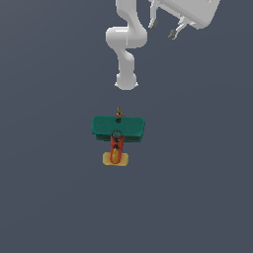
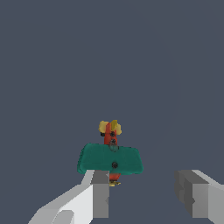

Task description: Pick up the object and move it to a goal position.

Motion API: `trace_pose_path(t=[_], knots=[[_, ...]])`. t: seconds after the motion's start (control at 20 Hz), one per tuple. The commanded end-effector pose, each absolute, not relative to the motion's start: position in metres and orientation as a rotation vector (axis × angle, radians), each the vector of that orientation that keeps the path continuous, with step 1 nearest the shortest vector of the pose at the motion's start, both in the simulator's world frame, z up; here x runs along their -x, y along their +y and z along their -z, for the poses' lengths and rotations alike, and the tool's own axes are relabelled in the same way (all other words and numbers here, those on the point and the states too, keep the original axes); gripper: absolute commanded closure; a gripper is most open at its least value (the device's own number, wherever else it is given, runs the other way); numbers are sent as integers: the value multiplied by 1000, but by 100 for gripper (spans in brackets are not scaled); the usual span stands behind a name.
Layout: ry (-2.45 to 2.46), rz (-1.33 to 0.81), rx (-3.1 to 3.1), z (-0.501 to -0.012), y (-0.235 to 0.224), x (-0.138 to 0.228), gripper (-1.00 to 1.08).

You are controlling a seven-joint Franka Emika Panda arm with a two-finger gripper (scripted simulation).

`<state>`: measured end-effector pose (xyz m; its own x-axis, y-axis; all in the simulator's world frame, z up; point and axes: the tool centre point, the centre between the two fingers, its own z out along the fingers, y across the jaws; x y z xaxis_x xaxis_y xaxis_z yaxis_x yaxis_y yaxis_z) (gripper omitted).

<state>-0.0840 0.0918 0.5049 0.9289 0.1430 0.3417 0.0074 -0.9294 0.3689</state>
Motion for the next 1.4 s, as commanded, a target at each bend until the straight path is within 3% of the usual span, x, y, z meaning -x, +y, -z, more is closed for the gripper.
trace_pose_path(t=[0.0,1.35], knots=[[116,-529,-2687,-507,98,85,-20],[188,-503,-2318,-478,155,84,-20]])
